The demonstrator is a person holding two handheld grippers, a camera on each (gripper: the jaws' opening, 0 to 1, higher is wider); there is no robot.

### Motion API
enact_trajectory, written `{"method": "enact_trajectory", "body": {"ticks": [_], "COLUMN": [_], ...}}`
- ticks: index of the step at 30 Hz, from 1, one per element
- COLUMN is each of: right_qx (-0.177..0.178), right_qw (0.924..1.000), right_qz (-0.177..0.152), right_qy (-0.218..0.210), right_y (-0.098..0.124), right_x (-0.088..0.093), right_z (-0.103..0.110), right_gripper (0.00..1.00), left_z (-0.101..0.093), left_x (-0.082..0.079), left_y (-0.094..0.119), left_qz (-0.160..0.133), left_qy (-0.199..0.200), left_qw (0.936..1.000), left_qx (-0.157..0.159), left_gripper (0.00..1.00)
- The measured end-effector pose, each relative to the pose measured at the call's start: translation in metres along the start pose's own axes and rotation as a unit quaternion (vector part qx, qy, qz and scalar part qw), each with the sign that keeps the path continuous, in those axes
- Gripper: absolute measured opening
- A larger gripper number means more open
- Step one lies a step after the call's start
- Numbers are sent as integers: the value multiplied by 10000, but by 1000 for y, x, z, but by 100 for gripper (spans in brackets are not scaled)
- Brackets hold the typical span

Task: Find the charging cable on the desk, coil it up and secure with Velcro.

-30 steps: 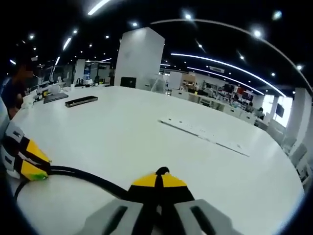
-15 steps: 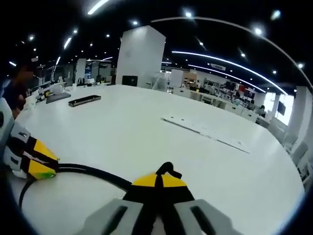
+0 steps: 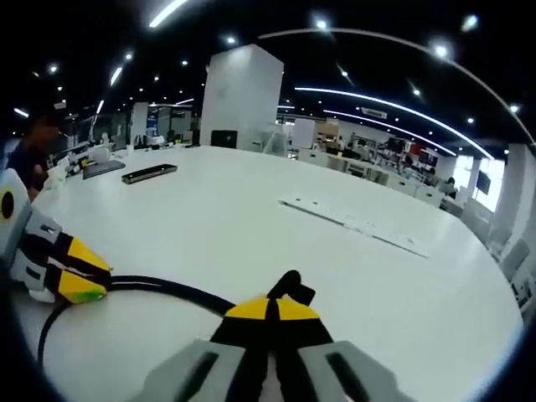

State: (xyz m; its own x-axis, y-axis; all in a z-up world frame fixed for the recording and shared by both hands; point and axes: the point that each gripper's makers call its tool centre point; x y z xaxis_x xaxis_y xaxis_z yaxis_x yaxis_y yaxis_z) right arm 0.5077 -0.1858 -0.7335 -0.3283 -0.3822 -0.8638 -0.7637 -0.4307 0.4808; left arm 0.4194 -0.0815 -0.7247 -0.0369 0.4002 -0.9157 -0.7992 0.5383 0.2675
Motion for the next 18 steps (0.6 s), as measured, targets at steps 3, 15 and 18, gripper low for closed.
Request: {"method": "enact_trajectory", "body": {"ticks": [3,15,18], "right_qx": [-36,33,49], "right_qw": [10000,9996,9992], "right_qz": [-15,-97,-124], "right_qy": [-36,-267,-366], "right_y": [0,-15,-17], "right_x": [0,-4,-4], "right_z": [0,-11,-13], "right_gripper": [3,3,3], "left_z": [0,0,0], "left_x": [0,-1,-1], "left_y": [0,-1,-1], "left_qz": [1,-3,-3], "left_qy": [-12,-7,-4], "left_qw": [10000,10000,10000], "left_qx": [-3,-3,-2], "left_gripper": [8,8,8]}}
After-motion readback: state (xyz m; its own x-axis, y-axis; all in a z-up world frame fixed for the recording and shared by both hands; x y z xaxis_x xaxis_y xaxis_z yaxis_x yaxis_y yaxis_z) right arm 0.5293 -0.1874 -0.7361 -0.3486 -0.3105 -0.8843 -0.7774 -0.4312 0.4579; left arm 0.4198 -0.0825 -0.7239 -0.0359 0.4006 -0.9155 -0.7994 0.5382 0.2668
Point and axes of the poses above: the point that each gripper's makers call its tool centre point, and the gripper's own axes: y roughly backward along the fingers, z roughly to its left, x roughly out of its underside, and after that the axes turned 2 degrees about z, right-handed
